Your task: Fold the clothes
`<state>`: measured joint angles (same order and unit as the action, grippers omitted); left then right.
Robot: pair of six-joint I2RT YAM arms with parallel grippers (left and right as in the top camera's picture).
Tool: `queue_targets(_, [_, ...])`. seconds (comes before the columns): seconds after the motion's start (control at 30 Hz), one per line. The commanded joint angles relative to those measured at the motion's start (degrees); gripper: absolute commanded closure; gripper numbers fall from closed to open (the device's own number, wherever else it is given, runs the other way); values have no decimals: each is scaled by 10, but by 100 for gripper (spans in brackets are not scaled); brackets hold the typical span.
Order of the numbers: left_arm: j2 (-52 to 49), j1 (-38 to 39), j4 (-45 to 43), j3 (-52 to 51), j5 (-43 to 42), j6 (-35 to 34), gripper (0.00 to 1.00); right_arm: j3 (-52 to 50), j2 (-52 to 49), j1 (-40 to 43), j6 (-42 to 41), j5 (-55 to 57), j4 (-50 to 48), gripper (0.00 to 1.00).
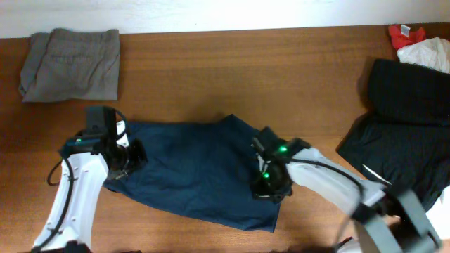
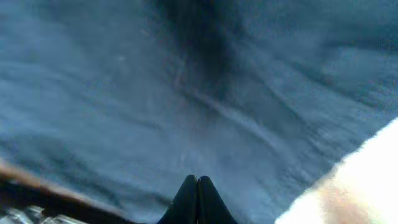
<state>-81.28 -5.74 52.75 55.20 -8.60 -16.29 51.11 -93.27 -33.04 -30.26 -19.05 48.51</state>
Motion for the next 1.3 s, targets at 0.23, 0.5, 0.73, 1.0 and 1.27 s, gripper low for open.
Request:
queue_targets(0.23, [-125,0,-31,-19,124,-38,99,-11,-102,-25,-60,32,-37,96])
queue_targets(0.5, [-195,-52,-54,-19,203,-139,99,-16,-102,21,-63,69,-7,96])
queue_targets(0.73, [-195,-138,-41,-19,182,-137,99,-12,-96,131,-25,73,-2,96])
queue_targets(1.0, [-130,-154,0,-7,105,-136,99,146,-71,257,72,73,149,96])
queue_targets(1.27, [48,-154,-38,5,91,-93,1,286,0,274,103,72,263,91])
